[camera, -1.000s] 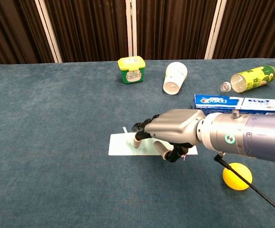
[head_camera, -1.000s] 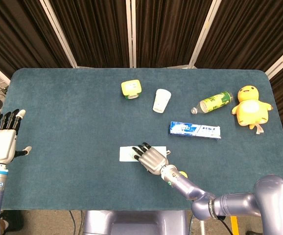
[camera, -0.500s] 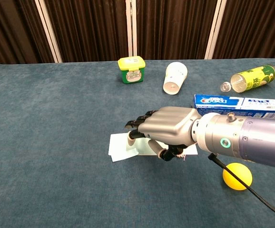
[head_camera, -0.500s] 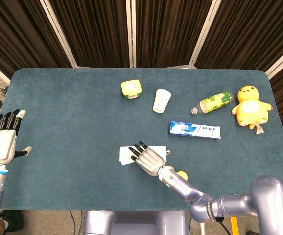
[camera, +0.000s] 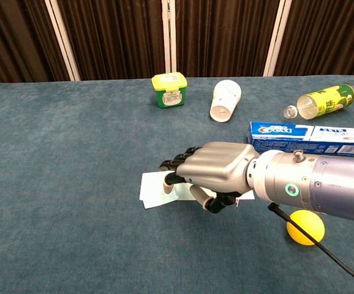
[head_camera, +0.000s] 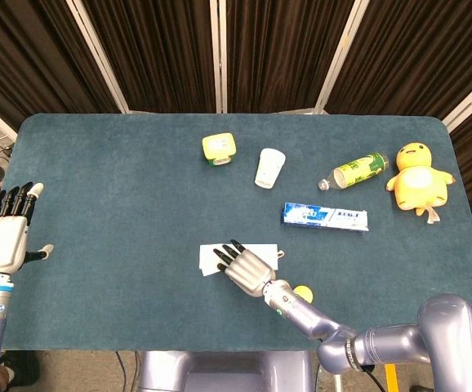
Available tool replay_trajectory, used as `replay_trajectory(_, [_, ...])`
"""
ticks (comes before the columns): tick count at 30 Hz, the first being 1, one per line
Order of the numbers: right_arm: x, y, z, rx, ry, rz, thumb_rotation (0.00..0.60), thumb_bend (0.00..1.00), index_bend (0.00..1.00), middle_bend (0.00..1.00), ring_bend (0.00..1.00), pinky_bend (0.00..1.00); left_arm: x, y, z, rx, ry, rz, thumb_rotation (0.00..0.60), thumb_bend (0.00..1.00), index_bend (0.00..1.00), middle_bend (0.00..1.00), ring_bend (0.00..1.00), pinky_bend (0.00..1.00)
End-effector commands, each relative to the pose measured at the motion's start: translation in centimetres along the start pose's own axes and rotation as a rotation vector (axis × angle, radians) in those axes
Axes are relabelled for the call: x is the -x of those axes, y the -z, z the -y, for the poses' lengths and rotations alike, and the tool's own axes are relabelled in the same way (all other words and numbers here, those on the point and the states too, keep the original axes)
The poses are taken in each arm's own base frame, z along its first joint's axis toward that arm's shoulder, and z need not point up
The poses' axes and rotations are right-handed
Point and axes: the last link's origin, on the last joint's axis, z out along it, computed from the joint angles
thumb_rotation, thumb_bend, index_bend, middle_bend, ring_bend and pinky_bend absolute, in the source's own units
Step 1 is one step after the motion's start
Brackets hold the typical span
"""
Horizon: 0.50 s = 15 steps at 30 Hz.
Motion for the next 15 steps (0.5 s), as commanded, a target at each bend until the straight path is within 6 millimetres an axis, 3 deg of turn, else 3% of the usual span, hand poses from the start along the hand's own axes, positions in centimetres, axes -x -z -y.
replay_trajectory(1, [0.15,0.02,0.00,0.001,0.005,0.004,0.600,0.83,0.24,0.00,0.00,0.00,-0.04,0.02,0.00,0.001,0.002,-0.001,0.600,0.00,0.00,0.00,0.00,0.00])
replay_trajectory(15, [0.84,0.46,-0.80,0.027,0.047,0.007,0.600,0.83,0.24,0.00,0.00,0.00,-0.18,0.07,-0.02,0.006,0.007,-0.002,0.600,0.00,0.00,0.00,0.00,0.00])
